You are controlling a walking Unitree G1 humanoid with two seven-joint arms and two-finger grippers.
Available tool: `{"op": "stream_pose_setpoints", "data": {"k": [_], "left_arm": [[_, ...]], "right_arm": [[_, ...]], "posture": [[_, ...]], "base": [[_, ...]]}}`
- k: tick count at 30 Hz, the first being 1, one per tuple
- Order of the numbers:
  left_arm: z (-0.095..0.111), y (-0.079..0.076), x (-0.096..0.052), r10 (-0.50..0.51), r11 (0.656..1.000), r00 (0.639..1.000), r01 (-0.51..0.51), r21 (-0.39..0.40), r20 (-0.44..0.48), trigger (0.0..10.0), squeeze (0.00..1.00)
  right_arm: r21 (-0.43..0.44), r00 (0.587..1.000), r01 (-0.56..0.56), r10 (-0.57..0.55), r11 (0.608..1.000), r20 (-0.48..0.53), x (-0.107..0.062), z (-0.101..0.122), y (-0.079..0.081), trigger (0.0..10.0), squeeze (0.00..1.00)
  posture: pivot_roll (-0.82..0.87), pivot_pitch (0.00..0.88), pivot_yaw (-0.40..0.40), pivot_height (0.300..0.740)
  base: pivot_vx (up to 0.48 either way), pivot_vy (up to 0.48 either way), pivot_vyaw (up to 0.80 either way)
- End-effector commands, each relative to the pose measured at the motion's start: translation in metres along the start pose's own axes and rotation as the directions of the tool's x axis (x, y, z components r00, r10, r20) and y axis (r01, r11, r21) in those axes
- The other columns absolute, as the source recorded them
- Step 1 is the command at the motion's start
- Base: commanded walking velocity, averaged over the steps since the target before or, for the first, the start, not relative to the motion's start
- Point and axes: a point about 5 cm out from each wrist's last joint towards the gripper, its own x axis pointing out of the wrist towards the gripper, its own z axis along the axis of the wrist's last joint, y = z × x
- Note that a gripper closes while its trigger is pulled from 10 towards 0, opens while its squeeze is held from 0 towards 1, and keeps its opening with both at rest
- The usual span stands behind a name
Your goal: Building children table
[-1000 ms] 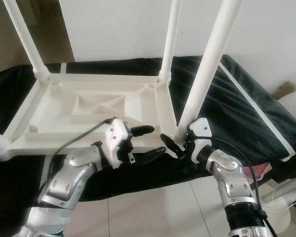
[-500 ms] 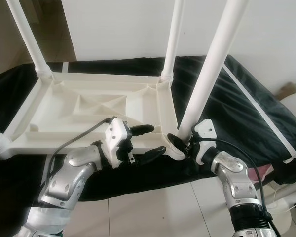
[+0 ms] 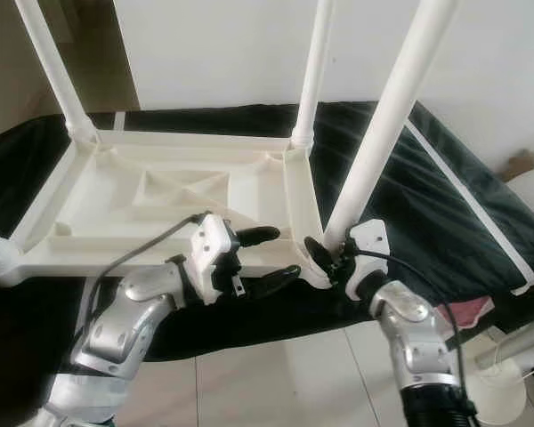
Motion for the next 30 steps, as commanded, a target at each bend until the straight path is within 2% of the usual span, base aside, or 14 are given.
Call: {"op": "stream_pose_setpoints", "data": {"k": [1,6,10,14,15,16,17,18,20,22,30], "left_arm": [[0.002,-0.001,0.001,0.04,0.999,0.999,-0.04,-0.003,0.007,10.0,0.0],[0.002,-0.001,0.002,0.038,0.999,0.999,-0.038,-0.008,0.009,10.0,0.0],[0.002,-0.002,0.002,0.036,0.999,0.999,-0.036,-0.01,0.009,10.0,0.0],[0.002,-0.001,0.002,0.033,0.999,0.999,-0.033,-0.011,0.007,10.0,0.0],[0.002,-0.001,0.001,0.033,0.999,0.999,-0.033,-0.01,0.004,10.0,0.0],[0.002,-0.001,0.001,0.033,0.999,0.999,-0.033,-0.01,0.004,10.0,0.0],[0.002,-0.001,0.001,0.034,0.999,0.999,-0.034,-0.009,0.003,10.0,0.0],[0.002,-0.001,0.001,0.035,0.999,0.999,-0.035,-0.009,0.003,10.0,0.0],[0.002,-0.001,0.001,0.036,0.999,0.999,-0.036,-0.008,0.004,10.0,0.0],[0.001,-0.001,0.001,0.038,0.999,0.999,-0.038,-0.007,0.003,10.0,0.0],[0.001,-0.002,0.0,0.035,0.999,0.999,-0.035,-0.008,-0.002,10.0,0.0]], "right_arm": [[0.003,0.993,0.114,-0.114,0.993,-0.027,-0.003,-0.002,-0.004,10.0,0.0],[0.027,0.969,0.245,-0.244,0.969,-0.042,-0.001,-0.005,0.003,10.0,0.0],[0.048,0.951,0.305,-0.302,0.951,-0.061,0.0,-0.007,0.007,10.0,0.0],[0.04,0.895,0.439,-0.433,0.898,-0.108,0.0,-0.014,0.014,10.0,0.0],[0.039,0.864,0.495,-0.487,0.868,-0.129,-0.001,-0.017,0.015,10.0,0.0],[0.039,0.864,0.495,-0.487,0.868,-0.129,-0.001,-0.017,0.015,10.0,0.0],[0.047,0.814,0.573,-0.56,0.819,-0.155,-0.001,-0.02,0.019,10.0,0.0],[0.054,0.797,0.596,-0.582,0.801,-0.163,-0.001,-0.021,0.022,10.0,0.0],[0.058,0.791,0.605,-0.59,0.794,-0.165,0.0,-0.021,0.023,10.0,0.0],[0.074,0.789,0.607,-0.59,0.791,-0.17,0.002,-0.02,0.035,10.0,0.0],[0.061,0.783,0.616,-0.602,0.786,-0.154,0.002,-0.015,0.036,10.0,0.0]], "posture": [[-0.02,0.045,-0.054,0.74],[-0.02,0.046,-0.053,0.74],[-0.02,0.045,-0.049,0.74],[-0.02,0.046,-0.049,0.74],[-0.02,0.045,-0.054,0.74],[-0.02,0.045,-0.054,0.74],[-0.01,0.044,-0.054,0.74],[-0.01,0.044,-0.054,0.74],[-0.01,0.044,-0.054,0.74],[-0.01,0.042,-0.056,0.74],[-0.01,0.039,-0.06,0.74]], "base": [[0.0,0.0,0.0],[0.0,0.0,0.0],[0.0,0.0,0.0],[0.0,0.0,0.0],[0.0,0.0,0.0],[0.0,0.0,0.0],[0.0,0.0,0.0],[0.0,0.0,0.0],[0.0,0.0,0.0],[0.0,0.0,0.0],[0.0,0.0,0.0]]}}
